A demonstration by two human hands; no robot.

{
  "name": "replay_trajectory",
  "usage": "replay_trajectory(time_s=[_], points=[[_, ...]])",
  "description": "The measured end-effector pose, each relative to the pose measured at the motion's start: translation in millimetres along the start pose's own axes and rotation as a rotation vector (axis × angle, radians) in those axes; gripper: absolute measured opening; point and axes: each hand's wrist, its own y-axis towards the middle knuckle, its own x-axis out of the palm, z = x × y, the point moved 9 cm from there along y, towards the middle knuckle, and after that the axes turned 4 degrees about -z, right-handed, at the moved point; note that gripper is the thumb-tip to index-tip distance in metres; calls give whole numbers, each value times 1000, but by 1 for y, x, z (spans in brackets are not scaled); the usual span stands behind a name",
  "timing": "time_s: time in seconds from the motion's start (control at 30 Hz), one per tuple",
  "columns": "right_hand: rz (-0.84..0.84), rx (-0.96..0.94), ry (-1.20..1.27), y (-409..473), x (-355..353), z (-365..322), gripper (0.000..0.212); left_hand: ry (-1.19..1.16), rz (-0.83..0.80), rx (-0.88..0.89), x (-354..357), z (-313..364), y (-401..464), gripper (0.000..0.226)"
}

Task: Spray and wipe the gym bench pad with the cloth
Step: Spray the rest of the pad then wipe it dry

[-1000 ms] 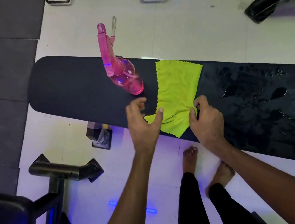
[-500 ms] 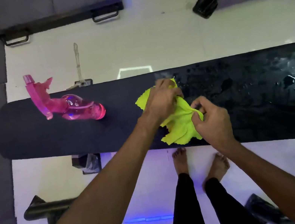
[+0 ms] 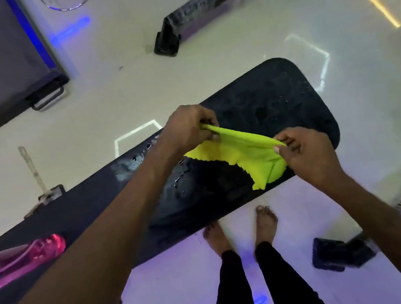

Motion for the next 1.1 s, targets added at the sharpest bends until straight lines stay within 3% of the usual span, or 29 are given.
replay_trajectory(time_s=[0.13,0.27,0.4,0.5,0.6,0.8,0.9,1.1], points=[[233,-46,-62,-5,-71,8,14,-58,237,94,-32,65,38,23],[369,-57,-84,-12,-74,24,17,-47,407,144,-29,97,65,31],[200,14,-143,-4,-12,59,24,129,249,18,30,72,92,56],[234,-6,-243,7,8,74,24,268,192,-111,66,31,96,66],[277,-125,-342,36,17,70,30,369,195,-121,90,7,92,70],[-8,-311,-627,111,58,67,67,463,299,-94,105,-2,89,68],[21,-313,-618,112,53,89,70,450,347,-100,105,-3,90,69],[165,-60,-590,99,35,112,72,446,374,-103,106,-4,91,70]])
